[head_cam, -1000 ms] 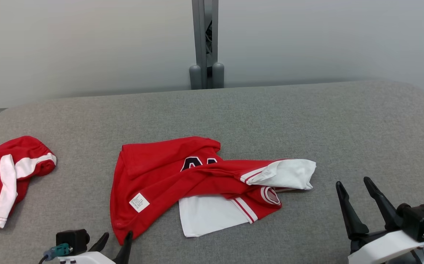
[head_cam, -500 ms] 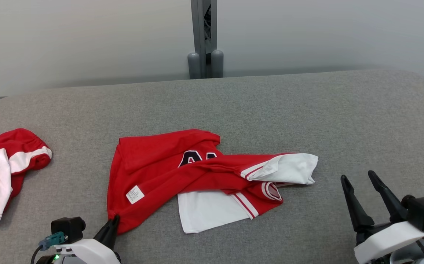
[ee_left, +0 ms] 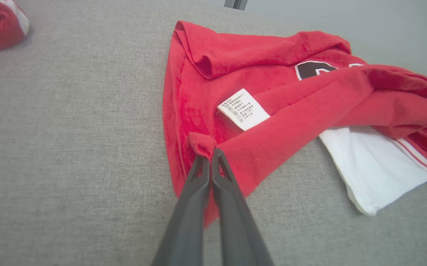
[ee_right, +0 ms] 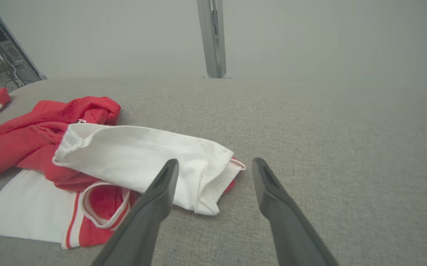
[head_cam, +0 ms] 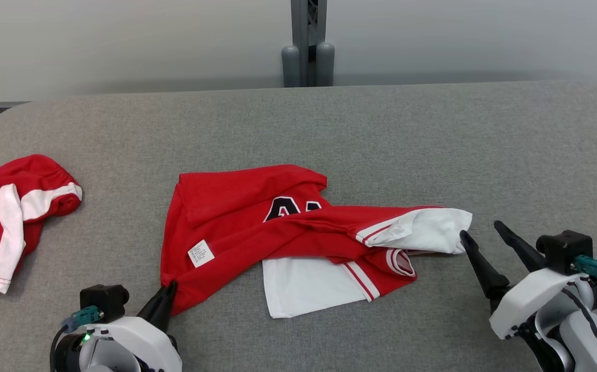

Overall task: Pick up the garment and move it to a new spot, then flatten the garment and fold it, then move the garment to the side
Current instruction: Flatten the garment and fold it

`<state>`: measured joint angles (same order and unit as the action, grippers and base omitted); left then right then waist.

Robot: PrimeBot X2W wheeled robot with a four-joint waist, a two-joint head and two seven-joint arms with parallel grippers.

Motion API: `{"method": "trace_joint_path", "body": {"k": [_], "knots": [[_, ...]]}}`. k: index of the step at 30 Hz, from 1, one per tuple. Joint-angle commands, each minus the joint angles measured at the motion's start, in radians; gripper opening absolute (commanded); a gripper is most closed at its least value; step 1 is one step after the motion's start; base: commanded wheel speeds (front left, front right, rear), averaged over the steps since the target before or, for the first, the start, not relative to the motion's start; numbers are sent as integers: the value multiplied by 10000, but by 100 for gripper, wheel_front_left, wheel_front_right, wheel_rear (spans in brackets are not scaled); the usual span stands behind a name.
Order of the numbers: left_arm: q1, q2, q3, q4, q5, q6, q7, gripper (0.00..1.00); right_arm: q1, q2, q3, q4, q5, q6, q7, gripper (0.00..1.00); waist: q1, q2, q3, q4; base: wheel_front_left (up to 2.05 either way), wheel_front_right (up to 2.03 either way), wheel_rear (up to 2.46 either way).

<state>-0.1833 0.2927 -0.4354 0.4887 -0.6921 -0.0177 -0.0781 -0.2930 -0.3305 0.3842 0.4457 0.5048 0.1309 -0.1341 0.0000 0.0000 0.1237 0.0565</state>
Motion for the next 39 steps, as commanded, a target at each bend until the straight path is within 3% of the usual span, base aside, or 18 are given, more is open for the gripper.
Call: {"method": "trace_joint_path", "body": {"k": [1, 6, 7, 8, 9, 10, 19, 26, 27, 28, 29, 39], "knots": [[-228, 6, -3, -43, 58, -68, -11, 0, -367, -151, 331, 340, 285, -3, -169, 100, 0, 0, 170, 101, 0, 0, 0], [-424, -25, -77, -35, 98, -94, -100, 0, -1164, -351, 1376, 1147, 1163, -3, -499, 100, 0, 0, 374, 216, 0, 0, 0], [-419, -35, -93, -20, 105, -108, -129, 0, -1254, -377, 1575, 1245, 1442, -3, -558, 64, 0, 0, 388, 236, 0, 0, 0], [-436, -45, -91, -18, 124, -110, -186, 0, -1345, -442, 1771, 1290, 1601, -1, -647, 40, 0, 0, 398, 253, 0, 0, 0], [-465, -41, -85, -9, 133, -106, -238, 0, -1414, -496, 1952, 1335, 1785, -3, -725, 7, 0, 0, 405, 263, 0, 0, 0], [-488, -50, -64, -10, 122, -105, -307, 0, -1443, -520, 2116, 1357, 2022, -3, -792, 0, 0, 0, 397, 264, 0, 0, 0], [-496, 102, 161, -412, 229, 139, -900, 0, -1452, -1042, 2467, 835, 2633, -3, -1317, 0, 0, 0, 190, 163, 0, 0, 0], [-125, 342, 210, -956, 204, 458, -708, 0, -783, -838, 297, -752, 1475, -3, -1323, 0, 0, 0, -97, -76, 0, 0, 0], [-69, 349, 204, -1011, 189, 499, -680, 0, -620, -728, -5, -970, 1266, -3, -1320, 27, 0, 0, -154, -114, 0, 0, 0], [-25, 370, 201, -1066, 168, 530, -641, 0, -425, -641, -259, -1197, 956, -3, -1322, 77, 0, 0, -202, -154, 0, 0, 0], [14, 386, 193, -1102, 153, 551, -603, 0, -246, -549, -573, -1417, 670, -3, -1323, 100, 0, 0, -266, -193, 0, 0, 0], [536, 522, 105, -1263, 28, 719, -347, 0, 1816, 511, -2526, -3292, -1285, -3, -659, 100, 0, 0, -797, -472, 0, 0, 0]]}}
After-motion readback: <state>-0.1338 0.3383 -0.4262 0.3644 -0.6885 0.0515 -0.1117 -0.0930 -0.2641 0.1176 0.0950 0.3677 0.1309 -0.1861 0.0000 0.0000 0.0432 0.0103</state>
